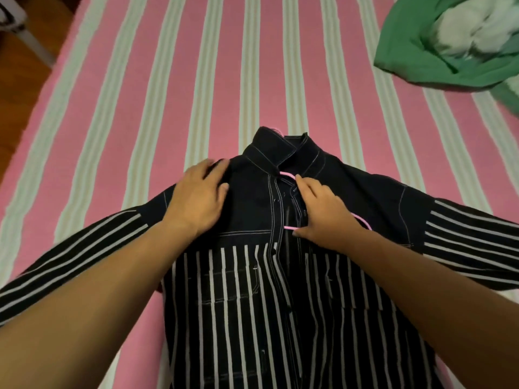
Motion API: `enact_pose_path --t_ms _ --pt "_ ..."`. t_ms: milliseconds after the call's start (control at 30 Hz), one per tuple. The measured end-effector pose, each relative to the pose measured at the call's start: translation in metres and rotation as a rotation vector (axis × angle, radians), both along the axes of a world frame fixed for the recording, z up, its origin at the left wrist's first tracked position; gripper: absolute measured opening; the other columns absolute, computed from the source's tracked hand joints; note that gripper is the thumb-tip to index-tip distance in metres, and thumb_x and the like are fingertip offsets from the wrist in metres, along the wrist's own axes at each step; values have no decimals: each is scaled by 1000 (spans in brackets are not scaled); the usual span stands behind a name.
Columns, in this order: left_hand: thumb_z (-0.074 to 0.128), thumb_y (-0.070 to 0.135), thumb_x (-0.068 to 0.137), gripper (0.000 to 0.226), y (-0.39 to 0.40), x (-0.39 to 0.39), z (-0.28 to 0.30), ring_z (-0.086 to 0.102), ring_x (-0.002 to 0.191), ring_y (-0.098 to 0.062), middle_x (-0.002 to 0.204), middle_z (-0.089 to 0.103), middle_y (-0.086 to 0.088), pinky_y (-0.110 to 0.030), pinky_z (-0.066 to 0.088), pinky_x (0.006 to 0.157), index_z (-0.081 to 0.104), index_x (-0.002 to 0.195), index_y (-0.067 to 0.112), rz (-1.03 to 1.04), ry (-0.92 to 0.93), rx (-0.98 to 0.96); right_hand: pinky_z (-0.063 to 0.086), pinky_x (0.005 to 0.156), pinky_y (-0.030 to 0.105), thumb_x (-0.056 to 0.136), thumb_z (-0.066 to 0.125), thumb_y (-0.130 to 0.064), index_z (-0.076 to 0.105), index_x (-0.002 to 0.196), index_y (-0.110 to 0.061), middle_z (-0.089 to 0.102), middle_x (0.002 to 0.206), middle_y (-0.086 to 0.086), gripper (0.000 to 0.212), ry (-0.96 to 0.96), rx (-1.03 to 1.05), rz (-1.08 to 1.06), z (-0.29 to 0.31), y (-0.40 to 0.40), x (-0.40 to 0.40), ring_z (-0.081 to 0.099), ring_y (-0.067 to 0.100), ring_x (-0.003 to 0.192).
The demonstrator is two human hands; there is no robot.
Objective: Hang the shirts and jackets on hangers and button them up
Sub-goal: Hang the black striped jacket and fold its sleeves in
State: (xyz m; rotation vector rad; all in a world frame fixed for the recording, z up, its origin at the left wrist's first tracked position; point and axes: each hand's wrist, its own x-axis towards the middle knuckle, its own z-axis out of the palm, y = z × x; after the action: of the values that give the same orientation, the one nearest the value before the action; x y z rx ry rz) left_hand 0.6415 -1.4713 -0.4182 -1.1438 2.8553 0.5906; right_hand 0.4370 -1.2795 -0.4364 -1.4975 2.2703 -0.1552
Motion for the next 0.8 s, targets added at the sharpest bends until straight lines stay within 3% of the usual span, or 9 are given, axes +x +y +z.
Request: enact_pose_path --t_ms 133,233,367,433,533,600,700,733,800 --pt "41 39 106 66 -2 -13 -32 21 152 -33 166 21 -11 -49 18 125 6 161 38 -115 -158 34 36 113 45 72 87 -43 12 160 -17 27 158 1 118 84 -131 -35 -4 -6 -13 36 26 134" --pt "42 30 107 52 -3 -4 -44 40 136 -33 149 46 -9 -48 33 115 32 157 33 -56 -85 26 31 118 47 74 81 -54 14 160 -20 24 161 -2 114 -84 93 21 -11 -17 -19 28 26 141" --pt "53 20 104 32 -22 -12 -39 56 115 -32 120 60 -7 -50 47 102 63 134 23 134 7 159 35 111 34 101 53 -42 46 148 -21 50 150 3 52 -366 -9 -264 -2 -37 -44 46 24 135" --pt "58 10 100 25 -24 -15 -31 59 107 -28 112 62 -4 -48 49 100 69 121 19 96 30 213 37 99 28 105 46 -28 59 134 -20 58 139 4 33 -367 28 -370 3 -50 -58 54 23 124" --pt "63 6 95 24 -14 -6 -13 55 98 -24 104 62 -1 -48 49 92 69 114 19 -73 51 66 41 87 31 102 51 -30 59 110 -20 65 121 7 15 -372 135 -442 -3 -66 -65 59 26 106" --pt "65 6 92 29 -4 6 -4 54 94 -26 102 63 -2 -48 50 84 68 118 19 -149 47 -49 43 86 35 95 62 -43 52 113 -16 63 121 10 34 -398 219 -459 -7 -76 -64 57 26 104" --pt "65 6 91 35 3 20 -2 56 91 -27 103 62 -2 -42 51 77 65 123 19 -185 0 -88 43 108 45 73 79 -62 27 148 -7 47 147 14 106 -404 394 -421 -10 -88 -62 52 31 125" --pt "66 6 90 35 3 24 -3 57 89 -27 102 61 -2 -40 50 73 65 122 19 -197 -11 -106 40 112 47 69 82 -61 16 154 -7 43 151 16 121 -377 425 -403 -12 -91 -59 48 35 132" --pt "66 6 90 34 2 27 -5 54 88 -25 100 59 -2 -35 46 66 62 121 20 -183 -17 -132 38 114 51 65 85 -59 10 155 -12 40 151 19 127 -323 417 -404 -23 -93 -54 45 40 135"
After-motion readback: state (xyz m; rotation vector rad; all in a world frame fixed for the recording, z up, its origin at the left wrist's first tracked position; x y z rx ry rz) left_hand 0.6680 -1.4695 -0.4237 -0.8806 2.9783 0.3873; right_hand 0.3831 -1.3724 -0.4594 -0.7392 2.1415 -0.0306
